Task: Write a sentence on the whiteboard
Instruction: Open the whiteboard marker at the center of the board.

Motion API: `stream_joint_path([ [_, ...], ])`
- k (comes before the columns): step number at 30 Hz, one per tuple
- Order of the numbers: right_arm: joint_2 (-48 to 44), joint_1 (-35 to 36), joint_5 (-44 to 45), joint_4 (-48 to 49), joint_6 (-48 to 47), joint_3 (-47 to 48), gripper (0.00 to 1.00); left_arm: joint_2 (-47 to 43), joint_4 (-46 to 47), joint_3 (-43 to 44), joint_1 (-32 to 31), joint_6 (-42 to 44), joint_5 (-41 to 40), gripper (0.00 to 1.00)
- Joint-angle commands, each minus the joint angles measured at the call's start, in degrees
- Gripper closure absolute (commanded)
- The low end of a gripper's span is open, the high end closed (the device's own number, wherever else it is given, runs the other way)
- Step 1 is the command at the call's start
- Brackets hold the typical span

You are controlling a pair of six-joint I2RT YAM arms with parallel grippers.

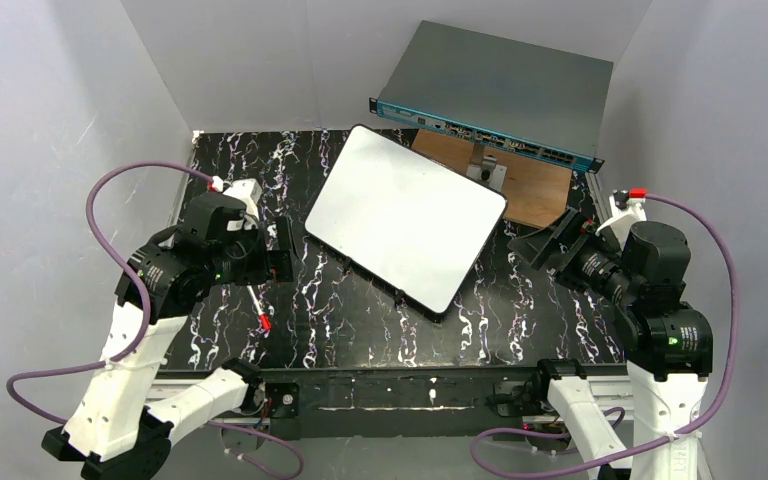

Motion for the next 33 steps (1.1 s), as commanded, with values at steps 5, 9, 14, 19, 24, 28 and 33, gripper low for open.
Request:
stream_joint_path([
  [5, 0.29, -0.29, 2.22, 1.88, 0.61, -0.88, 0.02, -0.62, -3.53, -1.65, 0.24, -2.15, -4.59, 0.01],
  [9, 0.35, -0.29, 3.6, 1.33, -0.3, -0.18, 0.02, -0.85, -4.02, -2.26, 0.24, -3.81, -6.34, 0.01],
  [14, 0.53, -0.25, 3.33, 1.0, -0.47, 0.04, 0.02, -0.64, -6.85, -3.31, 0.24, -7.95, -10.85, 0.01],
  [19, 0.28, -0.29, 3.59, -0.26, -0.92, 0.61, 0.02, -0.69, -12.76, -8.0, 0.25, -20.44, -20.95, 0.08],
  [24, -0.49, -0.24, 1.94, -0.21, -0.91, -0.66, 0.02, 1.4, -8.91, -15.79, 0.37, -25.55, -25.85, 0.18],
  [28, -0.47, -0.26, 1.67, -1.46, -1.51, 0.3, 0.02, 0.78, -2.46, -24.39, 2.62, -28.98, -26.0, 0.21],
  [33, -1.02, -0.24, 1.29, -2.47, -1.78, 0.2, 0.02, 0.39, 9.55, -35.39, 8.28, -26.62, -20.77, 0.18],
])
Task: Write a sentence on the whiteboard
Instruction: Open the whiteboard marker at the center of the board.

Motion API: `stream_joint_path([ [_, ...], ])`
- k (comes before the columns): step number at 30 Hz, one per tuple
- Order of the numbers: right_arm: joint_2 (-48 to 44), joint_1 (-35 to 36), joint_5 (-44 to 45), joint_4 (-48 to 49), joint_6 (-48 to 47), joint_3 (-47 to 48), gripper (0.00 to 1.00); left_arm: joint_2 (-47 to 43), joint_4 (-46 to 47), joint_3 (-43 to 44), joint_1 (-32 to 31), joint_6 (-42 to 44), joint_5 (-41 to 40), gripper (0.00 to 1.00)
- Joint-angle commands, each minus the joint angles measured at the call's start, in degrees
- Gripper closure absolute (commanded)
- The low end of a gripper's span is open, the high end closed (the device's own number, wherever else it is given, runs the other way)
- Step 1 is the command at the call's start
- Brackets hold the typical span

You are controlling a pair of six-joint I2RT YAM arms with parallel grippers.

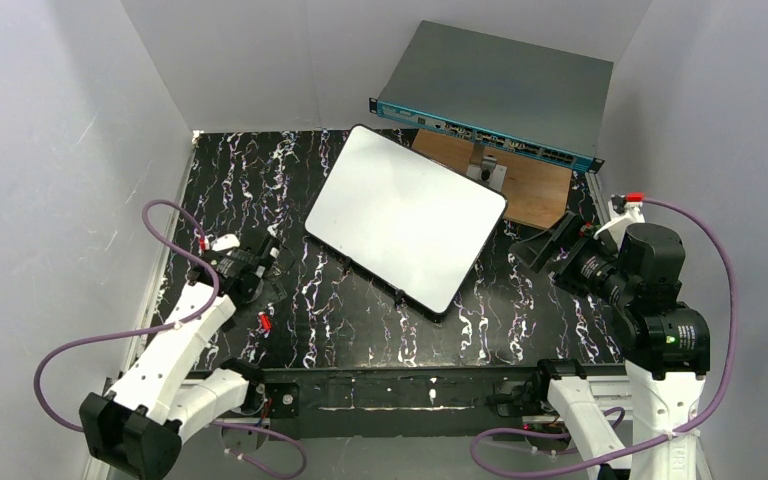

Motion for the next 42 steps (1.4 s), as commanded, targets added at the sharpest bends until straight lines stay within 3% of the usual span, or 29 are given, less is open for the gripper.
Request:
stream_joint_path([
  [1, -1.17, -0.25, -1.26, -0.79, -1.3, 1.07, 0.02, -1.04, 11.48, -8.08, 3.96, -0.12, 1.26, 0.18],
  [6, -1.93, -0.26, -1.37, -1.4, -1.19, 0.48, 0.02, -2.34, 24.07, -18.27, 7.27, 3.23, 3.25, 0.23],
  [11, -2.05, -0.27, -0.59, -2.34, -1.98, 0.71, 0.02, 0.86, 32.32, -23.0, 9.23, 5.24, 7.47, 0.4],
  [17, -2.08, -0.31, 0.73, -2.9, -2.68, 0.66, 0.02, 5.17, 34.42, -22.25, 9.45, 6.03, 7.35, 0.44],
  [23, -1.45, -0.24, 1.13, -2.31, -2.81, 0.49, 0.02, 12.15, 32.85, -23.15, 9.72, -0.84, 9.81, 0.49],
  [31, -0.23, -0.25, 1.93, -3.05, -3.61, 1.17, 0.02, 9.96, 37.04, -25.99, 9.75, -3.41, 10.28, 0.54],
  [33, 0.04, -0.28, 1.86, -3.17, -3.64, 1.25, 0.02, 10.37, 39.75, -26.87, 9.71, -3.39, 11.95, 0.61],
  [35, 0.39, -0.24, 1.81, -3.39, -3.69, 1.33, 0.02, 10.94, 41.12, -27.51, 9.69, -3.19, 13.31, 0.85],
  [36, 0.63, -0.24, 1.82, -3.6, -3.79, 1.47, 0.02, 10.88, 40.11, -27.37, 9.74, -3.86, 12.68, 0.91],
  [38, 1.14, -0.27, 1.87, -4.18, -4.14, 2.01, 0.02, 9.6, 38.69, -28.48, 9.65, -7.88, 11.25, 0.93],
  [42, 1.6, -0.25, 2.13, -5.17, -4.61, 2.73, 0.02, 5.4, 40.04, -31.87, 9.34, -12.42, 10.31, 0.77],
])
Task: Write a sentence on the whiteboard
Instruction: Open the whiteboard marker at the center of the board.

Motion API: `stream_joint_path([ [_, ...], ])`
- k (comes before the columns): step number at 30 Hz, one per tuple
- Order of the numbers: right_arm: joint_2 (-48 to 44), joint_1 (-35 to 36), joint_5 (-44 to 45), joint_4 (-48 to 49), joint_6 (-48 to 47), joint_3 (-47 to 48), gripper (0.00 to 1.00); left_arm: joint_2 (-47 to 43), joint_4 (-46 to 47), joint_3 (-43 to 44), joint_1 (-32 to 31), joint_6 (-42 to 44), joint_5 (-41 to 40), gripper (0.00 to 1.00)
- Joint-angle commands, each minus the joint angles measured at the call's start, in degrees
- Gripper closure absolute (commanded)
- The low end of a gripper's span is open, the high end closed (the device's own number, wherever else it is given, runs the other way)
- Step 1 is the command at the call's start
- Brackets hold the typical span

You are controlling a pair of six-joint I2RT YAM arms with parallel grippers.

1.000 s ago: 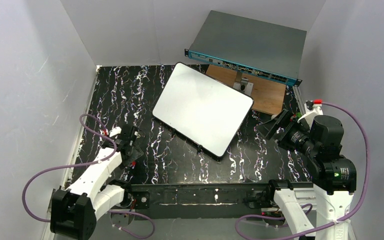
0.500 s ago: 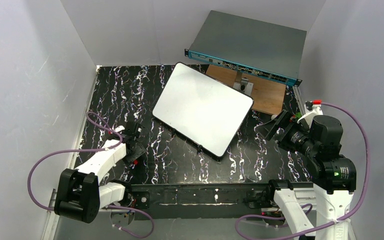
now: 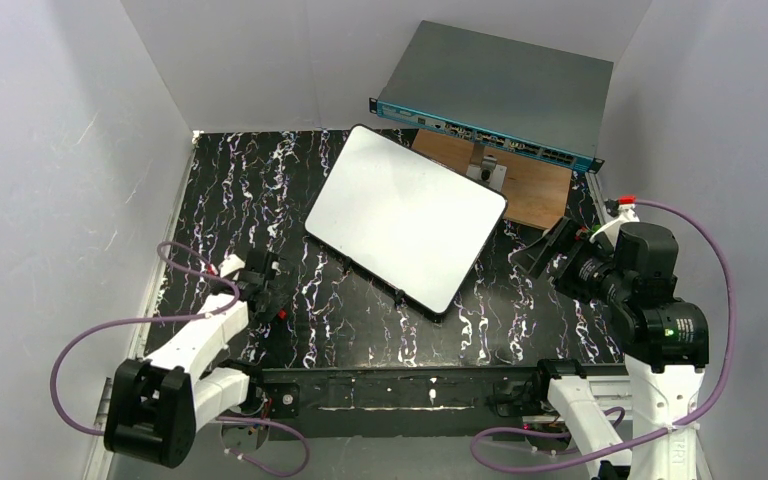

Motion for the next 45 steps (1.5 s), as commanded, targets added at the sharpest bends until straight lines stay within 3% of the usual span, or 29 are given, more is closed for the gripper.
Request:
stream_joint_path([
  [1, 0.64, -0.25, 0.21, -0.61, -1.55, 2.59, 0.02, -1.67, -0.31, -6.27, -0.3, -6.19, 0.83, 0.74],
  [3, 0.73, -0.27, -0.16, -0.89, -1.47, 2.6, 0.02, -1.26, 1.44, -6.9, -0.6, -4.6, 1.21, 0.78],
  [7, 0.96, -0.28, -1.51, -1.44, -1.08, 2.98, 0.03, 1.4, 6.52, -6.43, -0.81, 2.05, 5.43, 1.0],
  [11, 0.94, -0.24, -1.85, -1.37, -1.25, 3.9, 0.03, 3.18, 5.37, -3.55, -0.81, 10.99, 10.0, 1.0],
  [17, -0.17, -0.27, -4.76, 1.02, -0.69, 3.13, 0.03, -5.33, -0.28, 0.53, -1.14, 21.6, 17.82, 1.0],
  [25, -1.97, -0.28, -11.96, 7.27, 1.98, -0.29, 0.04, -13.82, -4.96, 7.24, -1.73, 22.88, 27.57, 1.0],
  [35, -1.67, -0.29, -19.96, 12.4, 4.55, -1.95, 0.05, -17.79, -14.48, 17.95, -1.88, 31.49, 36.81, 1.0],
  [45, -1.81, -0.12, -35.49, 24.28, 11.91, -6.37, 0.05, -13.28, -20.02, 36.27, -1.93, 36.07, 53.44, 1.0],
])
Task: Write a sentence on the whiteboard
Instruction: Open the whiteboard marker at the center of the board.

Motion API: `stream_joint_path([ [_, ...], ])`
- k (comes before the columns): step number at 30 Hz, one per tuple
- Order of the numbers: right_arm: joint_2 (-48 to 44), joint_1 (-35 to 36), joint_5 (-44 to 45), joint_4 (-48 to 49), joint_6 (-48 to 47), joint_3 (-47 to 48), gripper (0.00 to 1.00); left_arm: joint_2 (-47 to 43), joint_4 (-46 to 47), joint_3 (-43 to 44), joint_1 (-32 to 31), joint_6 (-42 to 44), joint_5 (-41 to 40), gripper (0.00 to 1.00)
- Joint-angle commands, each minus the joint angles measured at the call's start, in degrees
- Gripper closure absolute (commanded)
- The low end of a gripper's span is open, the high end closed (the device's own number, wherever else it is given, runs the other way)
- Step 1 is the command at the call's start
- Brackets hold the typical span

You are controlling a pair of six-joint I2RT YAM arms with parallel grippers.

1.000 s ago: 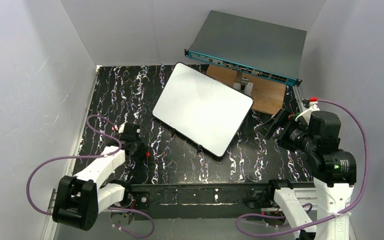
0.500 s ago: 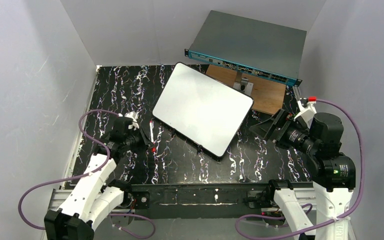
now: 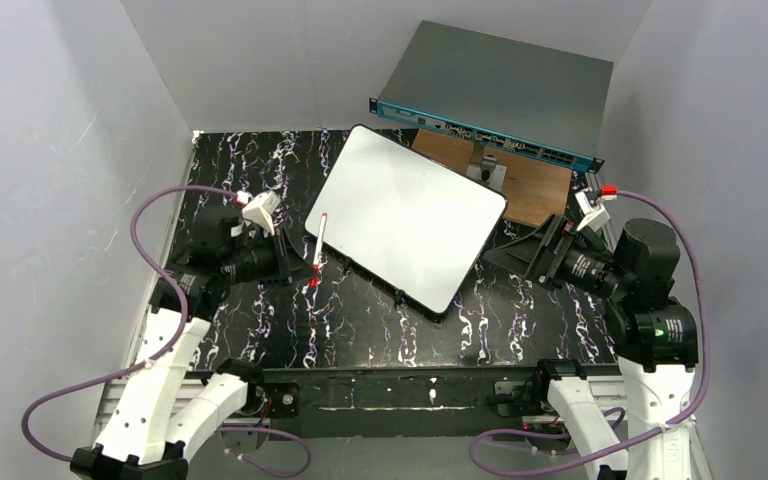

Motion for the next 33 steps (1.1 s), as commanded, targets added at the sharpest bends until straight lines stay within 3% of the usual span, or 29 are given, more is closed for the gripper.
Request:
stream_joint_path([
  [1, 0.1, 0.23, -12.33, 12.36, 6.9, -2.55, 0.05, 3.45, -3.65, 10.14, -0.35, 3.57, 12.46, 1.0],
  [7, 2.08, 3.2, -20.79, 26.07, 14.89, -3.11, 0.05, 9.39, -4.11, 22.12, -1.9, 3.98, 22.24, 1.0],
  [19, 6.8, 6.44, -24.37, 42.41, 24.81, 0.65, 0.03, 17.41, 11.93, 34.23, -11.9, -10.65, 32.81, 1.0],
  [23, 9.09, 7.59, -23.16, 44.28, 25.06, 3.81, 0.04, 19.84, 18.08, 36.92, -14.66, -16.26, 34.59, 1.0],
  [33, 15.19, 11.49, -16.37, 42.67, 20.75, 12.79, 0.07, 26.23, 21.52, 41.74, -21.86, -18.35, 33.33, 1.0],
])
